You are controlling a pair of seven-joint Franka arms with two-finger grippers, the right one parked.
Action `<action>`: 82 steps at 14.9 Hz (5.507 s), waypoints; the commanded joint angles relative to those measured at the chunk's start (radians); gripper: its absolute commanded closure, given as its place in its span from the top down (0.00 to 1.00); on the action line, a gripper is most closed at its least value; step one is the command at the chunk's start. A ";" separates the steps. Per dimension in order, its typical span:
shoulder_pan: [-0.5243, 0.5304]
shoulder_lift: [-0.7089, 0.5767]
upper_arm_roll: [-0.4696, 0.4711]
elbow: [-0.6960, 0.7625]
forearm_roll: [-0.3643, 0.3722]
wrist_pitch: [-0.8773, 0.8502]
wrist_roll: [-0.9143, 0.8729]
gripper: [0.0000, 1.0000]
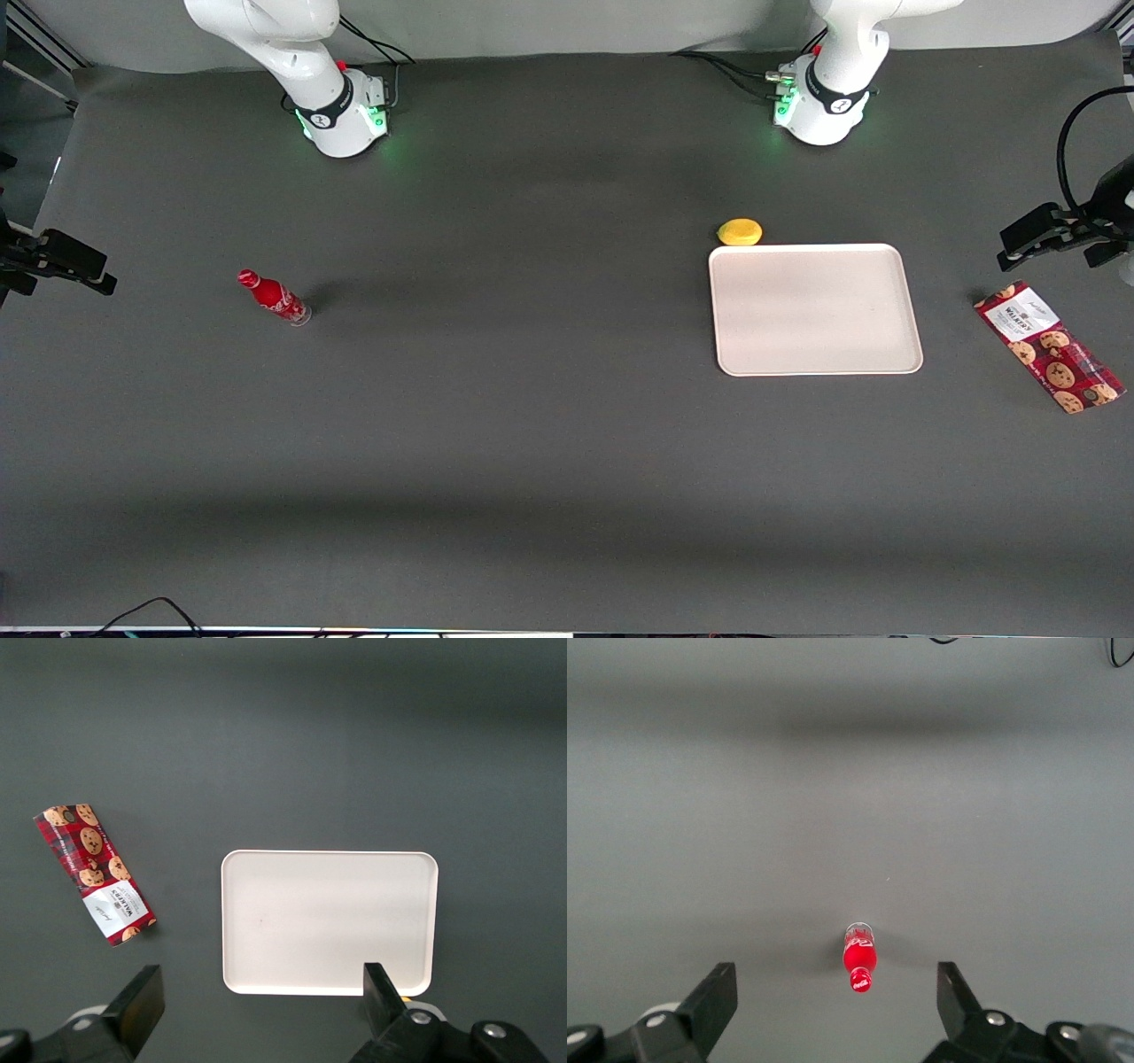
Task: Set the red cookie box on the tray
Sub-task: 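Lower the open left gripper over the red tartan cookie box, then close the left gripper on the cookie box's end, then lift the cookie box upright with the left gripper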
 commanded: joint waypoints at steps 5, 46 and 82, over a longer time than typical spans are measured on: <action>0.001 -0.004 0.009 -0.023 -0.011 -0.011 0.012 1.00; 0.113 0.592 0.451 -0.289 -0.380 0.736 0.423 0.86; -0.036 -0.001 0.181 -0.458 -0.060 0.340 0.172 0.00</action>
